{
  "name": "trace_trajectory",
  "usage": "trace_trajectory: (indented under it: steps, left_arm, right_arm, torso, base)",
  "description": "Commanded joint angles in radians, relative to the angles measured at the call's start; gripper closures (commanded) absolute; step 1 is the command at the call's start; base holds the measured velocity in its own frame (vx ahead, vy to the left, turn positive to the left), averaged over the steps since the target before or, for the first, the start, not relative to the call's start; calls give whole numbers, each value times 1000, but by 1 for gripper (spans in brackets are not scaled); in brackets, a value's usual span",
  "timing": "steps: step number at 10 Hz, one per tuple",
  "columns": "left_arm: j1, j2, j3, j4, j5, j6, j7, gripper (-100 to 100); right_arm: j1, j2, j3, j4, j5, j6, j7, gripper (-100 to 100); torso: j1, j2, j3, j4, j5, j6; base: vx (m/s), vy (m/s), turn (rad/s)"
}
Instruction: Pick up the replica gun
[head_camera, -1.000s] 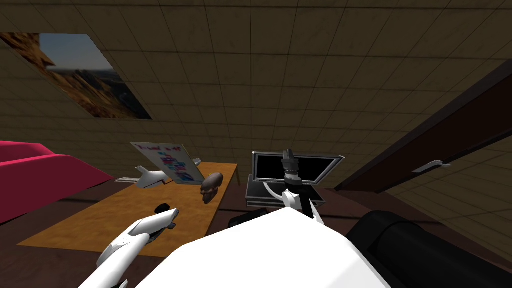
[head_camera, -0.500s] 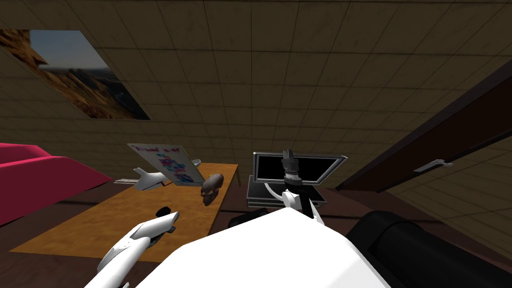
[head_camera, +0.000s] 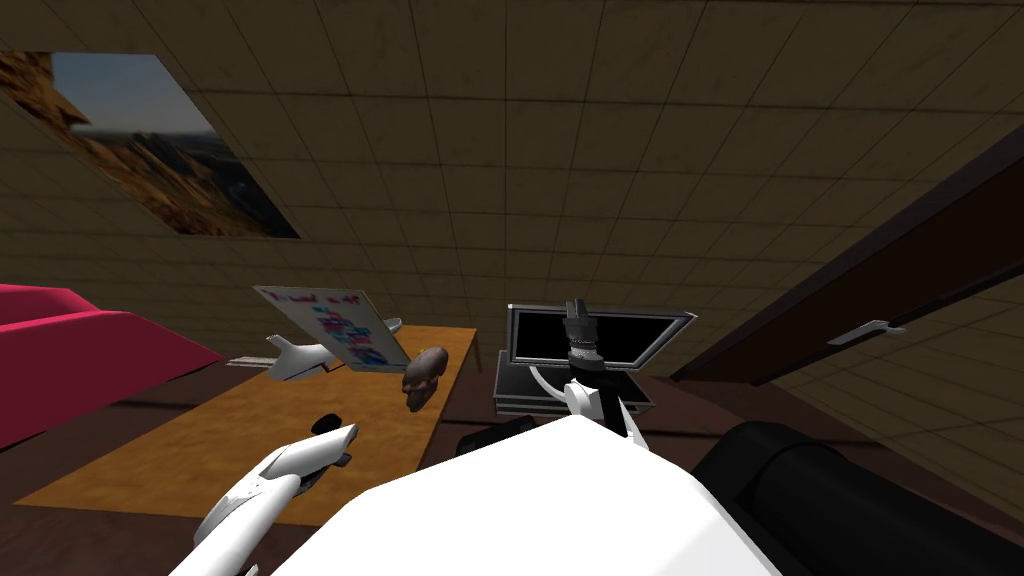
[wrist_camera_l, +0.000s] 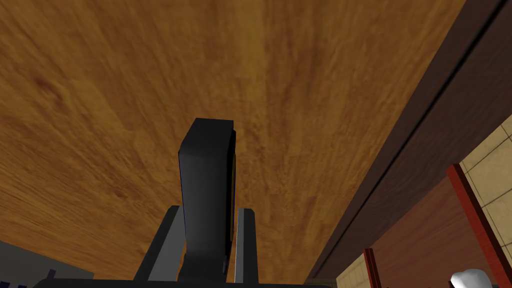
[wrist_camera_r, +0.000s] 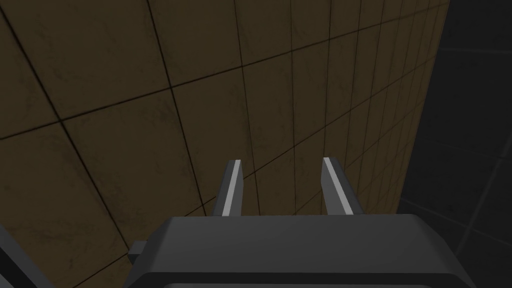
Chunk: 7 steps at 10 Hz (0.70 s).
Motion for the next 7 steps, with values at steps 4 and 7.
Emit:
trace_trajectory:
  steps: [4, 7]
  left_arm:
    - [-10, 14, 9, -24, 15, 35, -22, 100]
    - [-12, 15, 10, -26, 18, 38, -25, 0]
  right_arm:
    - [0, 0, 0, 0, 0, 0, 0, 0]
    - [0, 0, 0, 0, 0, 0, 0, 0]
  torso:
    - [-3, 1, 1, 0, -1, 0]
    - [-2, 1, 1, 0, -1, 0]
  base:
    - [-15, -33, 9]
    - [-15, -20, 2]
